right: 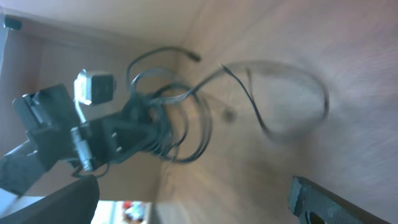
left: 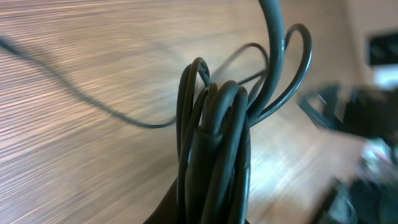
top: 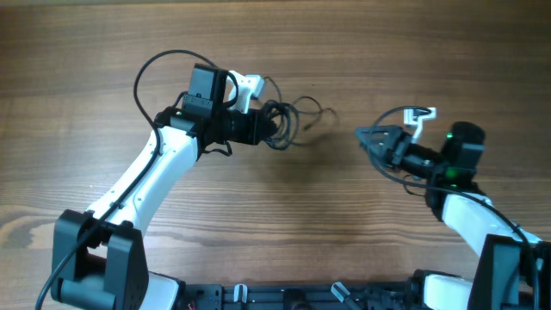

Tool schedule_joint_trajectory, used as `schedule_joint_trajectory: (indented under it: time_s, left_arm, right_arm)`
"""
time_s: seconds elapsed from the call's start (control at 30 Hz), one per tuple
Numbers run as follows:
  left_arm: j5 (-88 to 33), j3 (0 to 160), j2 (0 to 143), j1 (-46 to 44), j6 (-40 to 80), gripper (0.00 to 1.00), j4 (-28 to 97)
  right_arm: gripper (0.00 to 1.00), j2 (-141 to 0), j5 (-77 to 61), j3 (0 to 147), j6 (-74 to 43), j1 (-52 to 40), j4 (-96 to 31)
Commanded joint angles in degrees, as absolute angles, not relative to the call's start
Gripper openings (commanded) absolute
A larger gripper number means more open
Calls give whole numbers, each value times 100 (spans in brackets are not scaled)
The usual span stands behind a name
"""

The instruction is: Untangle cables

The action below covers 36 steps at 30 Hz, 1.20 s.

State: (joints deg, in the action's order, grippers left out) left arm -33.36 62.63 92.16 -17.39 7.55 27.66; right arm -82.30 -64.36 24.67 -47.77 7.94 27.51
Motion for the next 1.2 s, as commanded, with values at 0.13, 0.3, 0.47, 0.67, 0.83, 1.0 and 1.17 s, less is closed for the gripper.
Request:
schedule_joint_trajectory:
  time_s: [0.13, 0.3, 0.47, 0.67, 0.83, 1.0, 1.17]
  left_arm:
    - [-1509, 6377, 9076, -2362, 1160, 4, 2790]
    - [-1428, 6377, 9076, -2873, 617, 4, 2845]
    - [-1341, 6377, 9074, -3140, 519, 4, 2943]
    - [-1343, 6377, 8962, -3378, -84, 4, 3157]
    - [-1341, 6377, 8711, -3507, -193, 4, 3192]
    - [-1227, 6377, 8536, -3511, -427, 4, 3343]
    - [-130, 6377, 8517, -3511, -183, 4, 3391]
  right_arm:
    - [100, -8267, -5271, 2401, -6051, -517, 3435]
    - [100, -8267, -3789, 2401, -6696, -1251, 3750]
    - [99, -8267, -2858, 2401, -6921, -1616, 3844]
    - [95, -8267, -2606, 2401, -6963, -1855, 4198]
    - [84, -8267, -2040, 2401, -6899, -2228, 3916]
    - [65, -8267, -1887, 2401, -6899, -2329, 3892]
    - [90, -8267, -1833, 2401, -6820, -2239, 3892]
